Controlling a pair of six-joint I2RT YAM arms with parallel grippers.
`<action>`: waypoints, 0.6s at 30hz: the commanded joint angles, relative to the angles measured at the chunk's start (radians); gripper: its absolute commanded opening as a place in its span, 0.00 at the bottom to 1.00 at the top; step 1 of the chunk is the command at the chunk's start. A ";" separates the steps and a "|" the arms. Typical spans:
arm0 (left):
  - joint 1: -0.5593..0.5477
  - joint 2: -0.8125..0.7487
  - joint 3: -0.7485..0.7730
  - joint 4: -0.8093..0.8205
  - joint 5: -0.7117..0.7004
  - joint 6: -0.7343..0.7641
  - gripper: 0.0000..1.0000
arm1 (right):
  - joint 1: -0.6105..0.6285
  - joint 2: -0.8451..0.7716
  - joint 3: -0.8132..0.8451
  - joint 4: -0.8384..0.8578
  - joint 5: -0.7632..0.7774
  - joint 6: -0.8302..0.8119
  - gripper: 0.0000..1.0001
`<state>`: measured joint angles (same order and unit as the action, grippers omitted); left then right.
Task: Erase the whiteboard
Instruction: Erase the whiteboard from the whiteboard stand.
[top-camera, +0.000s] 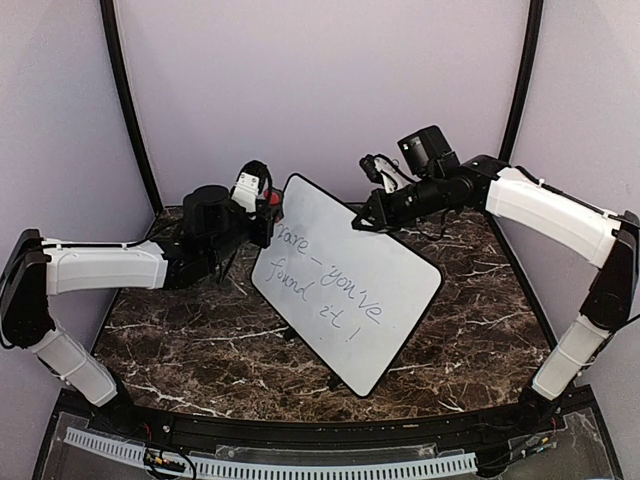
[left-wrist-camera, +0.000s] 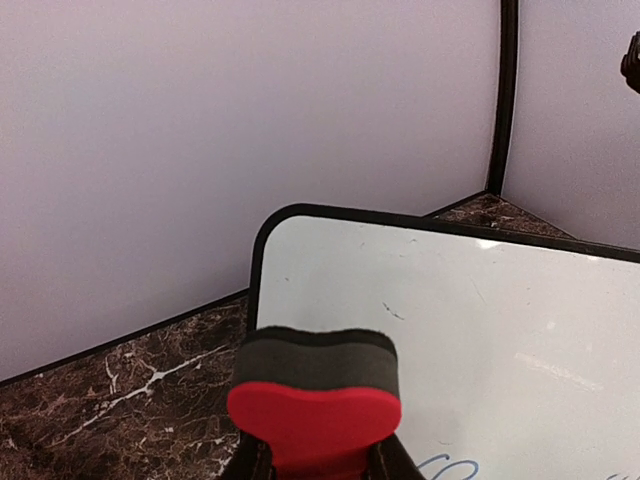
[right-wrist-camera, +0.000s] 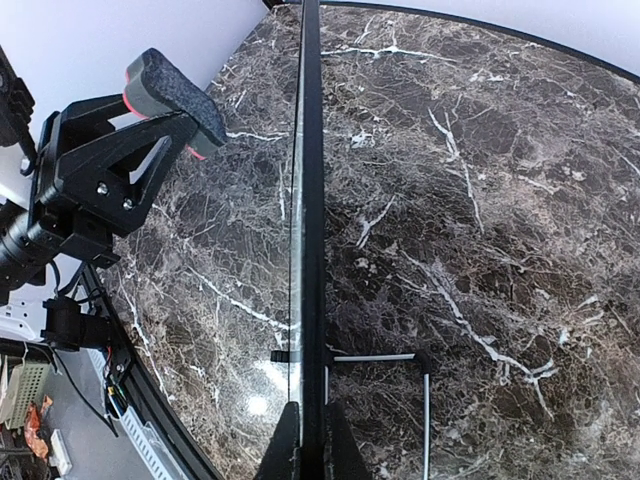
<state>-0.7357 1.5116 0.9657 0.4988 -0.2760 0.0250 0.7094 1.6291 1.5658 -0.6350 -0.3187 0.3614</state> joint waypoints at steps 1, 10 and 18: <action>0.077 0.016 -0.017 0.030 0.133 0.019 0.03 | 0.029 0.025 0.005 -0.077 -0.034 -0.062 0.00; 0.105 0.094 0.001 0.130 0.247 0.050 0.03 | 0.023 0.024 -0.013 -0.066 -0.044 -0.071 0.00; 0.110 0.156 -0.001 0.175 0.255 0.043 0.03 | 0.022 0.021 -0.029 -0.049 -0.052 -0.068 0.00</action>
<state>-0.6273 1.6562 0.9642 0.6155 -0.0410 0.0589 0.7097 1.6306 1.5646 -0.6331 -0.3340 0.3489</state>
